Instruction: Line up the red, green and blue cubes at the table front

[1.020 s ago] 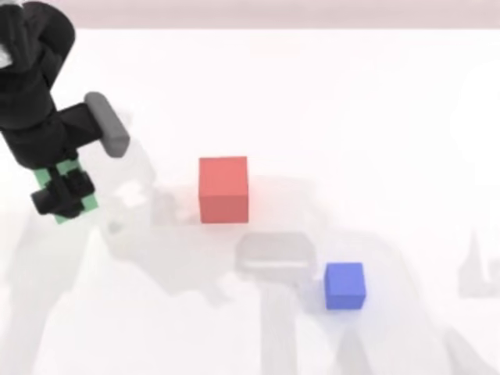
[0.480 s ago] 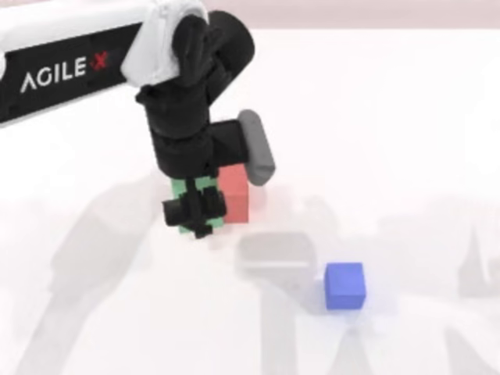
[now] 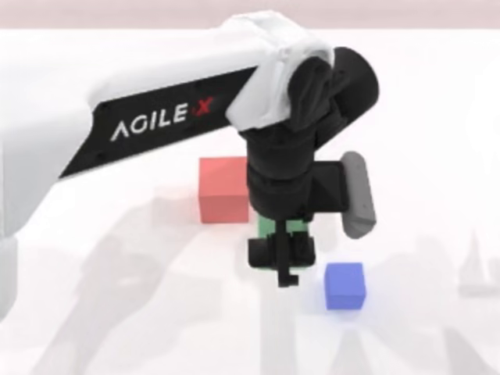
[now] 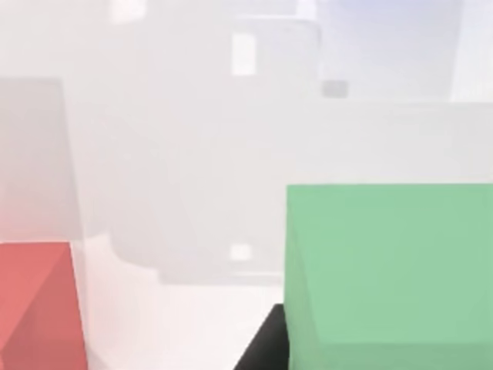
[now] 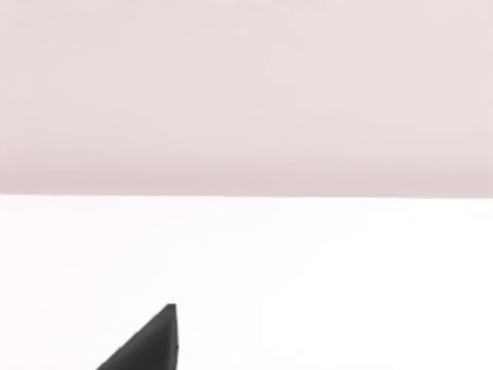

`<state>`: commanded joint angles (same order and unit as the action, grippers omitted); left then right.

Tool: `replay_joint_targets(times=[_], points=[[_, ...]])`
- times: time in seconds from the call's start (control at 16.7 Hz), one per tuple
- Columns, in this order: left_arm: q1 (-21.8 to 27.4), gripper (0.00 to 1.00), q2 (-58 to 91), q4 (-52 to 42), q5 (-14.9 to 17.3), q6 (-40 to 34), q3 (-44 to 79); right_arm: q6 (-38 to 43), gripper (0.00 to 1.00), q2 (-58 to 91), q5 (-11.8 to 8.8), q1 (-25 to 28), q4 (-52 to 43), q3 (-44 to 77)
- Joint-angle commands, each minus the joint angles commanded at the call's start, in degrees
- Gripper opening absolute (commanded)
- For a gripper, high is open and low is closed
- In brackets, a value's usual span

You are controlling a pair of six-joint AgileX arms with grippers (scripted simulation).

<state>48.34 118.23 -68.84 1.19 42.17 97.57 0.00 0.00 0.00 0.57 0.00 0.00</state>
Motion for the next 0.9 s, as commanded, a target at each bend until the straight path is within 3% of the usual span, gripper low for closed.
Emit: replay_joint_targets(times=[0.3,0.66,0.9], points=[[-0.1,0.00,0.0,1.1,0.0,0.2,-1.0,0.0,1.00,0.0,0.0,0.0,0.0,0.0],[0.3,0.00,3.9,13.0,0.0,-0.2,-8.7,0.0,1.00,0.0,0.0,0.0,0.0,0.0],[0.3,0.00,4.4,14.0,0.0,-0.3,-9.6,0.0,1.00,0.0,0.0,0.0,0.0,0.0]])
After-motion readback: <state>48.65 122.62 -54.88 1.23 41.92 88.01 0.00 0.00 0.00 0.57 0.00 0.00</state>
